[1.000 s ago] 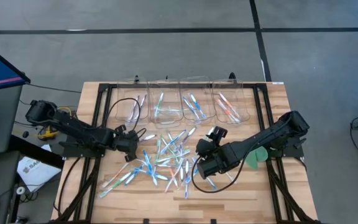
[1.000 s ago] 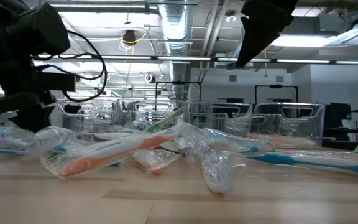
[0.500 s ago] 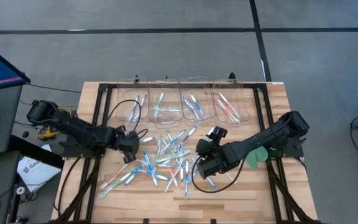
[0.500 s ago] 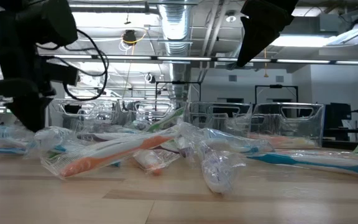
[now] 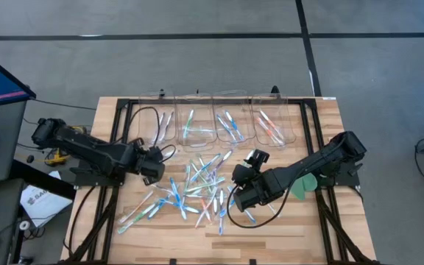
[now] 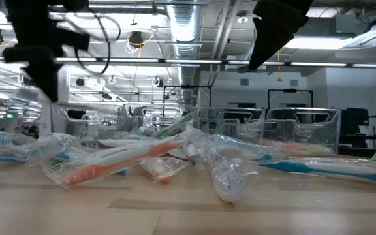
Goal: Pick & Place Toothbrushes
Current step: Put the purple toothbrush into the left transparent bin
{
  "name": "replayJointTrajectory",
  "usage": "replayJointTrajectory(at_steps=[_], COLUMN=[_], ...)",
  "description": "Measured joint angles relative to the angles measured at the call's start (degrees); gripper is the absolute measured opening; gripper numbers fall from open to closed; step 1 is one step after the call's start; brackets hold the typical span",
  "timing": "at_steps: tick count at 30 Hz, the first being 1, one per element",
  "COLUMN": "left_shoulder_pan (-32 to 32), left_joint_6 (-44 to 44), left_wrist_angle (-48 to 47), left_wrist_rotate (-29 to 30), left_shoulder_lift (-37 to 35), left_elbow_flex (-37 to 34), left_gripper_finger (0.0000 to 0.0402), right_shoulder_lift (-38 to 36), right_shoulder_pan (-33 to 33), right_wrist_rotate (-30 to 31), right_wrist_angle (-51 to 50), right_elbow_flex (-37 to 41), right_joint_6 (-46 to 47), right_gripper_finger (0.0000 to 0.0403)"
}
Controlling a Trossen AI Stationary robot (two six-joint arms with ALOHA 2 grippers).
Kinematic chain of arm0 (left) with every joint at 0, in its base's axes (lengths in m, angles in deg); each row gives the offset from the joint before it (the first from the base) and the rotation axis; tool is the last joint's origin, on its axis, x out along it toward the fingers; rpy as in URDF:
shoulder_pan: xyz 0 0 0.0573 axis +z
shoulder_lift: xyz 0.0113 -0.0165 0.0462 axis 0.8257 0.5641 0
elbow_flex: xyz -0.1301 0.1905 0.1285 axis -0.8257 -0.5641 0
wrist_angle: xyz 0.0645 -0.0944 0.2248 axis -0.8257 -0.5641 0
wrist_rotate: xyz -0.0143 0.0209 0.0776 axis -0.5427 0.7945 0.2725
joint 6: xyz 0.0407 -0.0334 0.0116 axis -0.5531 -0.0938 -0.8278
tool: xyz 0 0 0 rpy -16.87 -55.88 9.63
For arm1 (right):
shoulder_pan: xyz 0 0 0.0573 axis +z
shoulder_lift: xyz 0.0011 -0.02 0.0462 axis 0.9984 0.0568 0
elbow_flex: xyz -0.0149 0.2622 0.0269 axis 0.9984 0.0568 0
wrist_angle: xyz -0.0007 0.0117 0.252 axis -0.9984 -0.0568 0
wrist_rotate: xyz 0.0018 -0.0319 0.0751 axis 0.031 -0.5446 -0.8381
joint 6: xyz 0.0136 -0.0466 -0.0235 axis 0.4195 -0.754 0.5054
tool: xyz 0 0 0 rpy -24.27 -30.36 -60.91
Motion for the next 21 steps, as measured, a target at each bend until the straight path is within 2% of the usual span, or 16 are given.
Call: replayJointTrajectory(at_steps=[6,8,10,17,21], left_shoulder_pan=[1.2,3.2,6.5,24.8,34.1], left_joint_6=[-3.6,-4.2,-4.3,-6.3,-13.5], left_wrist_angle=[-0.8,-0.7,-0.7,0.6,7.9], left_wrist_rotate=[10.0,14.3,16.1,15.8,9.2], left_shoulder_lift=[0.0,-0.1,-0.9,-6.1,-8.2], left_elbow_flex=[6.9,8.3,8.8,9.3,8.8], left_gripper_finger=[0.0001,0.0000,0.0000,0.0000,0.0000], right_shoulder_lift=[0.0,0.0,0.0,0.0,0.0], right_shoulder_pan=[0.0,0.0,0.0,0.0,0.0], right_wrist_rotate=[0.0,0.0,0.0,0.0,0.1], right_wrist_angle=[0.0,0.0,0.0,0.0,0.6], right_elbow_flex=[0.0,0.0,0.0,0.0,0.0], right_joint_6=[0.0,0.0,0.0,-0.1,-1.6], right_gripper_finger=[0.0218,0.0218,0.0218,0.0218,0.0218])
